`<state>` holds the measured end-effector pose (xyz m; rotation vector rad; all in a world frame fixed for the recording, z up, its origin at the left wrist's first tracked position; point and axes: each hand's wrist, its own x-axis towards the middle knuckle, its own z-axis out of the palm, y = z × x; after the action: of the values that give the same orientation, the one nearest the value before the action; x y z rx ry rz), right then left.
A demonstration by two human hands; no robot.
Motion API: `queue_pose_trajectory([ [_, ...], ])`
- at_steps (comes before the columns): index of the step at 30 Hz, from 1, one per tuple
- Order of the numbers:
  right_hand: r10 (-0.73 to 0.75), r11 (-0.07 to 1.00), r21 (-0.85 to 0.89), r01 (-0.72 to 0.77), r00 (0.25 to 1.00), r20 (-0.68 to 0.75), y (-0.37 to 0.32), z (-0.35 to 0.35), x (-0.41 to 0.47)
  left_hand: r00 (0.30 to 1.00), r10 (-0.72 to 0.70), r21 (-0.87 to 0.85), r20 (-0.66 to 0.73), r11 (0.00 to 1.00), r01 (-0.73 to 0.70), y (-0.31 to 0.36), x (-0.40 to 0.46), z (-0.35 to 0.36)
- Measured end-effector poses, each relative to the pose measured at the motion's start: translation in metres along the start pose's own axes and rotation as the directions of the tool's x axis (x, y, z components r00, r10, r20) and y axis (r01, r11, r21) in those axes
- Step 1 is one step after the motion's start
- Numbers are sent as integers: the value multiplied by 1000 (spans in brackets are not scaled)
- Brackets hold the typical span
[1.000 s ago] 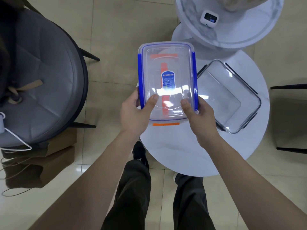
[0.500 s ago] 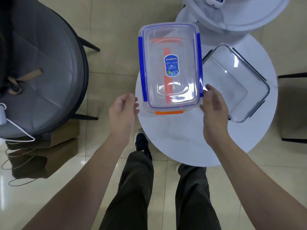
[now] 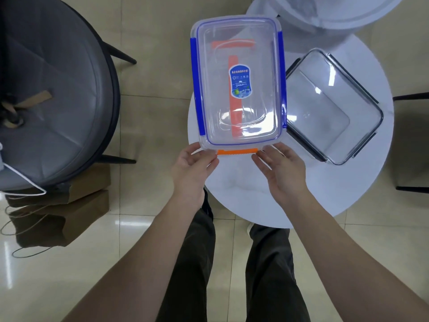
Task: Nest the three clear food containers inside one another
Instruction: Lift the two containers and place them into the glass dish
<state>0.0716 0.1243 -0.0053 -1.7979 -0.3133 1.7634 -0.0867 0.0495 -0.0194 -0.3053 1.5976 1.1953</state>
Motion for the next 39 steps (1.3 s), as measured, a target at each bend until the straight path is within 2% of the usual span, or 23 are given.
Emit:
queue_pose_trajectory([
  [6, -3, 999, -39, 2, 1000, -24, 7, 2, 2, 996, 48, 19, -79, 999, -47, -5, 1, 8],
  [12, -17, 999, -39, 15, 999, -42, 12, 6, 5, 993, 77, 25, -89, 997, -75, -7, 4, 12],
  [30, -130, 964, -233, 126, 991, -2, 15, 5, 7, 972, 233, 230, -6, 947, -225, -9, 10, 2],
  [39, -121, 969, -218, 117, 993, -7, 24, 1, -6, 972, 234, 293, -32, 932, -215, -11, -2, -6],
])
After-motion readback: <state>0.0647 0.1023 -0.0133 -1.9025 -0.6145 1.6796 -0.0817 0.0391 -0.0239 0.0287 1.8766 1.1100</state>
